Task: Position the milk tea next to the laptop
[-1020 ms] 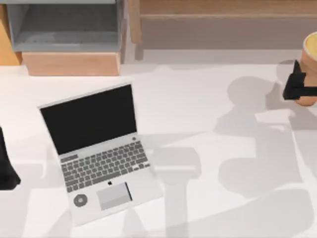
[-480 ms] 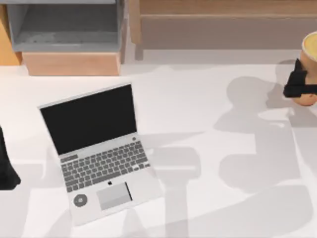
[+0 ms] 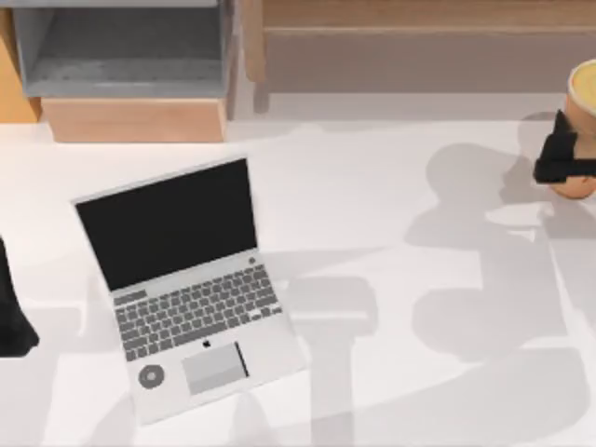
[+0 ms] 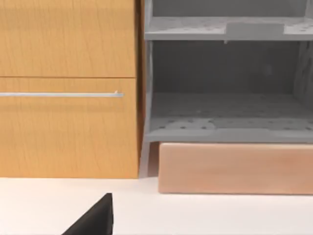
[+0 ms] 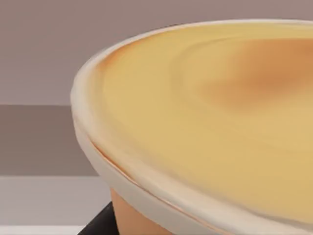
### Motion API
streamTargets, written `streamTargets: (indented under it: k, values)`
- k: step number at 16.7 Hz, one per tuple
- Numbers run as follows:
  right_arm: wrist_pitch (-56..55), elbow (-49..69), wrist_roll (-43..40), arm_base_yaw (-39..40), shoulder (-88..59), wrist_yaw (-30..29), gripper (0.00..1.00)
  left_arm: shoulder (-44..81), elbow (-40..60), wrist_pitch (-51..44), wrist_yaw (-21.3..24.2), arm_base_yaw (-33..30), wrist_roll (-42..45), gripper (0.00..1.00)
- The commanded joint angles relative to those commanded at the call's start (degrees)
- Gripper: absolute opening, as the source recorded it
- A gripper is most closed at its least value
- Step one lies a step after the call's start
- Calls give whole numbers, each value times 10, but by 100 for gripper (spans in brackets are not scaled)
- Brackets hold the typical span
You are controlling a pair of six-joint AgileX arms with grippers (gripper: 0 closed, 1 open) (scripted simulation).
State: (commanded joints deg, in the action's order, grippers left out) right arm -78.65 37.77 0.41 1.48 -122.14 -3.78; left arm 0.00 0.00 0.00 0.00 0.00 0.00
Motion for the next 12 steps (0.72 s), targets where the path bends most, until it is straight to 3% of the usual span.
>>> streamTargets:
  k: [2,12]
  values:
    - [0,0,0,0,0,0,0,0,0,0,0,0,0,100]
    - [7,-1,1,1,8,0,0,0,0,0,0,0,0,100]
